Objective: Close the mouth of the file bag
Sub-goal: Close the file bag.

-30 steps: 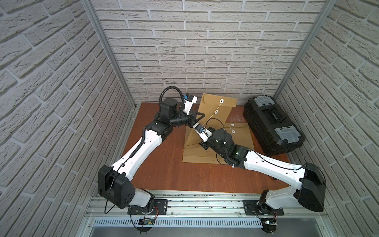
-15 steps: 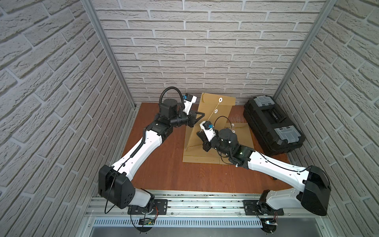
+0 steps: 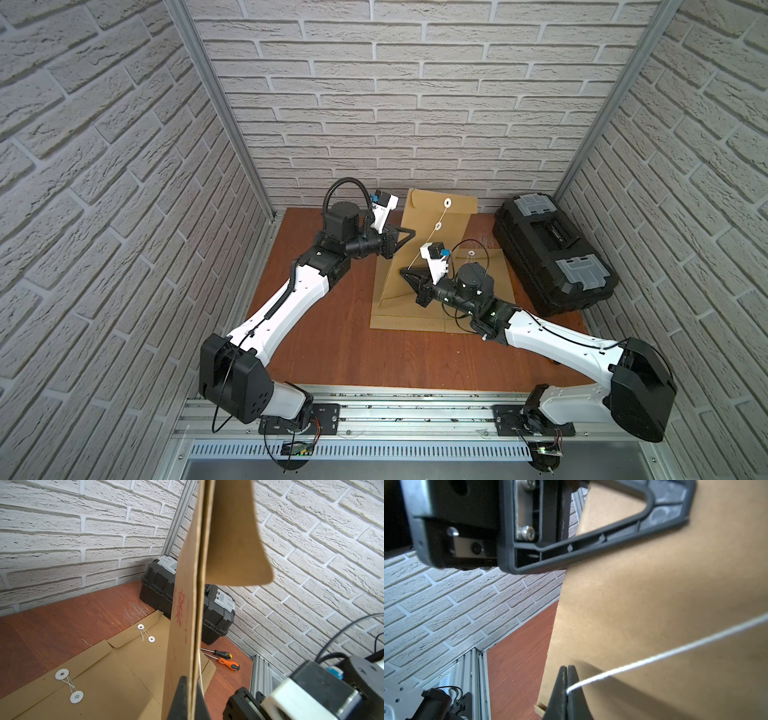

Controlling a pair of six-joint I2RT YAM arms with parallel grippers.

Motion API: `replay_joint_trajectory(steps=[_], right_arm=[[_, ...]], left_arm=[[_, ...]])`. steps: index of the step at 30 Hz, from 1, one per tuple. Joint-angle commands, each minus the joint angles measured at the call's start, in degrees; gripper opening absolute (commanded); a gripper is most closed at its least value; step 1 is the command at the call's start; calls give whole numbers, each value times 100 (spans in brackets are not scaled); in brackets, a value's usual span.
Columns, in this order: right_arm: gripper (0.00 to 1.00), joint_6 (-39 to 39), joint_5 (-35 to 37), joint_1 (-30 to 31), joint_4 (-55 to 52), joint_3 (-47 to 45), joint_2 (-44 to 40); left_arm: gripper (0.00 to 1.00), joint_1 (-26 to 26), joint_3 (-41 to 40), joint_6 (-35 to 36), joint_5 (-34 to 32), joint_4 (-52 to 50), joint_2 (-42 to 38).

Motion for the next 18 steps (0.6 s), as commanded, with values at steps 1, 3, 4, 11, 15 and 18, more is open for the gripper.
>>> replay_joint_trajectory(steps=[1,3,4,11,15,18], right_arm=[[2,202,-185,-55,305,123,184],[2,202,-162,-78,281,141,273],[2,202,-159,-83,280,141,305],[2,352,-184,-238,356,129,525],[2,410,-239,-396,454,56,575],[2,419,-299,-524,507,22,603]], left_arm=[[0,5,-13,-127,247,573,-218],[0,4,-16,-157,312,588,-223],[0,1,-14,-163,340,588,-218],[0,9,-14,-228,506,611,-226],[0,13,-8,-323,623,696,-226],[0,12,0,-444,726,806,-217]])
